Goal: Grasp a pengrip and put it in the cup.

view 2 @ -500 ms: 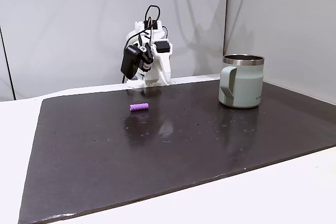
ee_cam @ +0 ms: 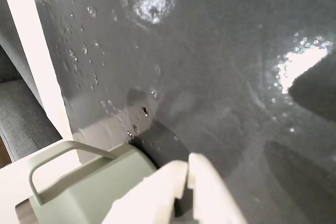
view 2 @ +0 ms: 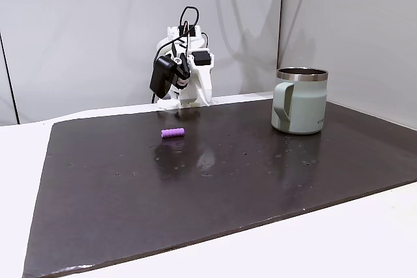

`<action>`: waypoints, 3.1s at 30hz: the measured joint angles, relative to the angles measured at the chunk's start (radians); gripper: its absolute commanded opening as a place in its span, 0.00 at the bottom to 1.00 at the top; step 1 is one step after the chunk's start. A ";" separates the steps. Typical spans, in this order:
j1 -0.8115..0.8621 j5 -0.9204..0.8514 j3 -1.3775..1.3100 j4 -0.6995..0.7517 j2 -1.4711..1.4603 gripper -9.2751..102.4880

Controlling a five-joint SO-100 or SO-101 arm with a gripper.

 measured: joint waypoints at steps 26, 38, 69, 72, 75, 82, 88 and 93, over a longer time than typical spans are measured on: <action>0.239 -0.239 -0.850 0.250 -0.859 0.10; 0.407 -0.339 -1.206 0.304 -1.440 0.26; 0.410 -0.341 -1.362 0.249 -1.939 0.30; 0.411 -0.342 -1.364 0.232 -1.959 0.30; 0.410 -0.350 -1.364 0.219 -1.976 0.30; 0.408 -0.356 -1.399 0.206 -2.023 0.29; 0.388 -0.371 -1.419 0.196 -2.046 0.24; 0.377 -0.364 -1.420 0.178 -2.049 0.13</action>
